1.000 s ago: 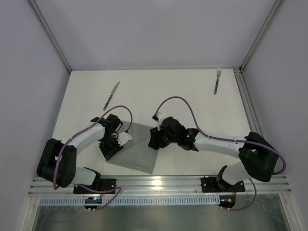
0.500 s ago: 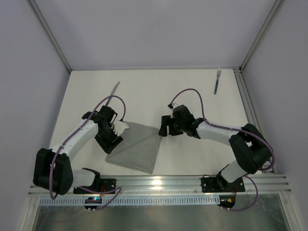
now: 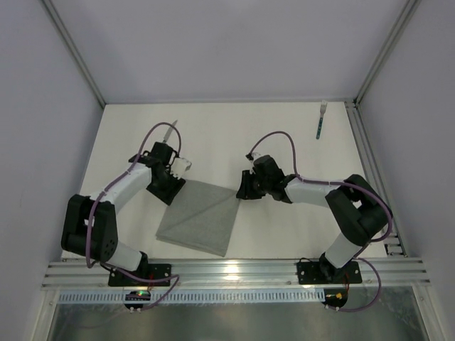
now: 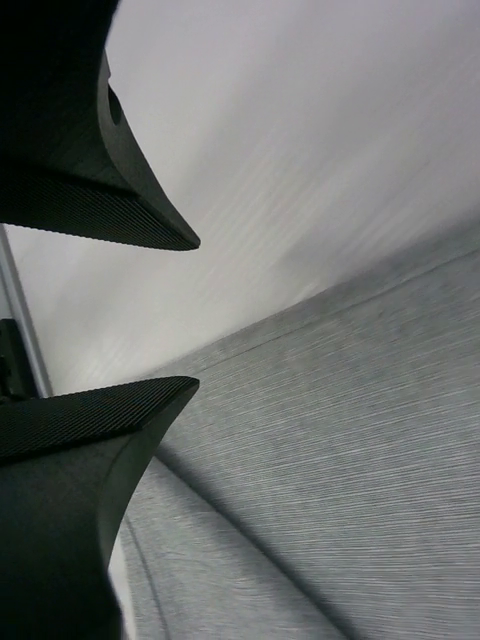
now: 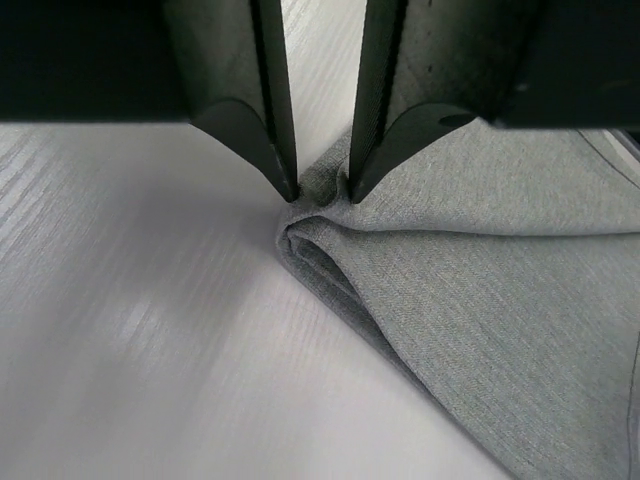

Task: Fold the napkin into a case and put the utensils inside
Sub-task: Smooth out the upper triangle-folded napkin at the center of the board.

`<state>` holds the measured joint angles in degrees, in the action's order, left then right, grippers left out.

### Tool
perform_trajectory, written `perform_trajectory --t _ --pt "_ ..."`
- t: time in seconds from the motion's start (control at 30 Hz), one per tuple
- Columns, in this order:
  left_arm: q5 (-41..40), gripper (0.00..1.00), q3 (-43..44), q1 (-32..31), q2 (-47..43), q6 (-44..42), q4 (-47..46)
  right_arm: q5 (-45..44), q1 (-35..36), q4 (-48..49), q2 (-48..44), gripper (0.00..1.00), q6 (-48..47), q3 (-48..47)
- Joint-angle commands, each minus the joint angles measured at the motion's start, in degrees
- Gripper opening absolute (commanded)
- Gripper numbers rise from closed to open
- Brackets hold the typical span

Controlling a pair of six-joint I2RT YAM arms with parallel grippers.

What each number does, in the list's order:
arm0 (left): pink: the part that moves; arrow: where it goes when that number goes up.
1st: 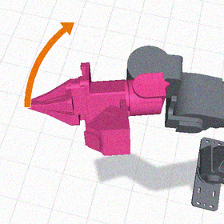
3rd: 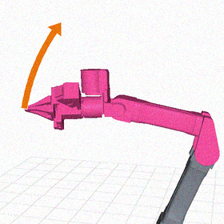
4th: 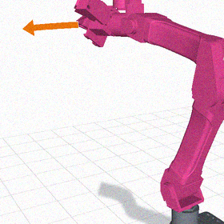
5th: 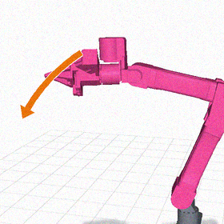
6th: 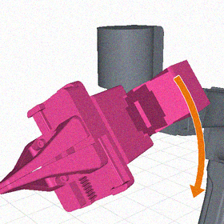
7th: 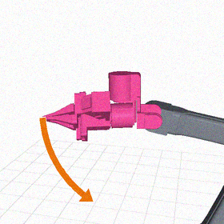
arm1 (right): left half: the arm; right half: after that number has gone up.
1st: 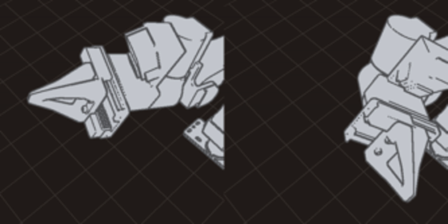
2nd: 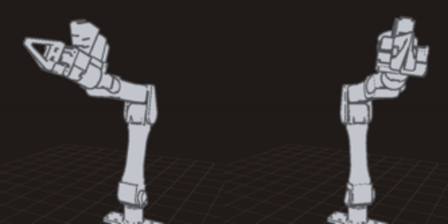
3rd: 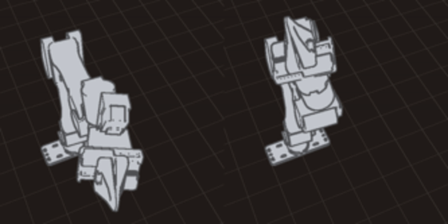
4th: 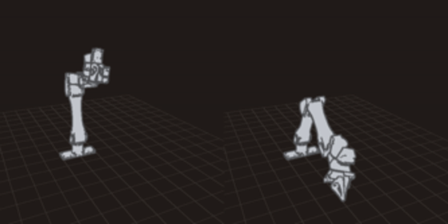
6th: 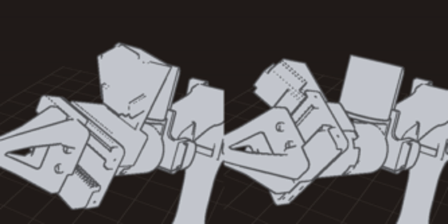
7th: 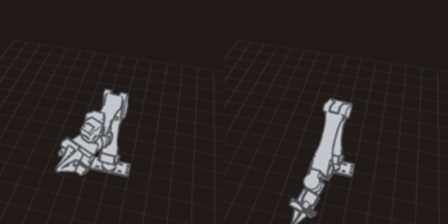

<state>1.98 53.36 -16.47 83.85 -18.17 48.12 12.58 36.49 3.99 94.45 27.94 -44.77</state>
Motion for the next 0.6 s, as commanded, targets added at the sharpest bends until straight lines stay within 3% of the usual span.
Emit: perform_trajectory --t 0.0,0.13,0.3,0.4,0.57 --pt "0.1 0.54 5.6 1.5 2.4 4.2 -9.1 0.6 -0.4 4.4 0.2 0.3 1.7 0.3" --pt "3.4 0.52 11.4 3.2 8.8 5.3 -9.0 0.8 -0.4 5.4 0.0 0.27 2.9 1.2" --pt "7.3 0.52 10.8 3.2 10.1 5.1 -8.3 1.0 -0.4 5.9 0.5 0.29 3.6 2.0" --pt "11.5 0.52 8.6 3.1 5.9 4.3 -7.0 0.9 -0.4 5.9 0.7 0.31 3.6 2.4" --pt "16.7 0.53 3.4 0.5 -5.1 -8.2 0.1 1.2 -0.4 7.0 2.1 0.35 3.9 2.0"
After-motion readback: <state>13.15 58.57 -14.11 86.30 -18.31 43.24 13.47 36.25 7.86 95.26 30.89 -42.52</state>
